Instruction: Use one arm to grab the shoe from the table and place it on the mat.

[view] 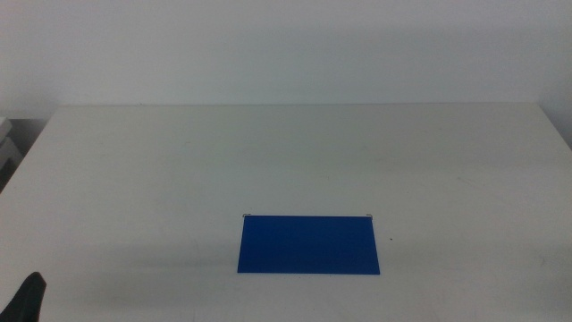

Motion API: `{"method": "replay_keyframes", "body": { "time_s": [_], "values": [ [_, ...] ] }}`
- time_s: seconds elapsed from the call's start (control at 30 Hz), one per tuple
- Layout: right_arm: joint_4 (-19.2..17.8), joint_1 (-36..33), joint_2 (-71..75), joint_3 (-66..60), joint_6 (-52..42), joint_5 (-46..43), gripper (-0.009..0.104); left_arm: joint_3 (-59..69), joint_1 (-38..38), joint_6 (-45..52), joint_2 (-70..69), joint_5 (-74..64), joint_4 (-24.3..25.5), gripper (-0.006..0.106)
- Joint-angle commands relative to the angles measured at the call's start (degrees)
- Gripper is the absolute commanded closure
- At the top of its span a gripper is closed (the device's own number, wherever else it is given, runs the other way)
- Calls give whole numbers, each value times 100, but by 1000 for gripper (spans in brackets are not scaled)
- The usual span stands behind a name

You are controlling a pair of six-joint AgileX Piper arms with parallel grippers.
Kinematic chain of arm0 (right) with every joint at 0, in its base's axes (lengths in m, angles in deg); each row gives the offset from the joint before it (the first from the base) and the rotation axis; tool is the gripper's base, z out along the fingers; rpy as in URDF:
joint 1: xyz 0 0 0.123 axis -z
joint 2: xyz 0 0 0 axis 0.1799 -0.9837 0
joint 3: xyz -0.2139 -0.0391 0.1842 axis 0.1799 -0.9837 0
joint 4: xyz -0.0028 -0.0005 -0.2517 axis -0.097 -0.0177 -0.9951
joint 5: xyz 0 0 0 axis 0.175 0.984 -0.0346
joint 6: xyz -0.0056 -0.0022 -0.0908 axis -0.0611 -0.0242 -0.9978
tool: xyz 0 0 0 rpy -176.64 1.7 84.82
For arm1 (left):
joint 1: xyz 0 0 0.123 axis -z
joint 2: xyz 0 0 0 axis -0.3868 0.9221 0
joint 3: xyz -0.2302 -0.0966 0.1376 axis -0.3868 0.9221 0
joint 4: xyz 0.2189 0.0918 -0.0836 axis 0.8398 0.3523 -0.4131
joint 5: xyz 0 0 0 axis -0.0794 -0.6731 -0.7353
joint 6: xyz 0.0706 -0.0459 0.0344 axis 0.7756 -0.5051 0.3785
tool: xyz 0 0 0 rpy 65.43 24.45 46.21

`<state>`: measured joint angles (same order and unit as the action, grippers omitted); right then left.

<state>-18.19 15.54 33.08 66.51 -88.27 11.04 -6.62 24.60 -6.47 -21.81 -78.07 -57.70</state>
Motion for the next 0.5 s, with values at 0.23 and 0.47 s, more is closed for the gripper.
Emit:
{"method": "replay_keyframes", "body": {
  "time_s": [0.23, 0.47],
  "values": [
    [-112, 23, -432, 1480, -23, 1669, 3, 40, 23, -28, -76, 471, -55, 7],
    [-413, 23, -1773, 3057, -23, 2999, 3, 40, 23, -28, -76, 471, -55, 7]
  ]
}}
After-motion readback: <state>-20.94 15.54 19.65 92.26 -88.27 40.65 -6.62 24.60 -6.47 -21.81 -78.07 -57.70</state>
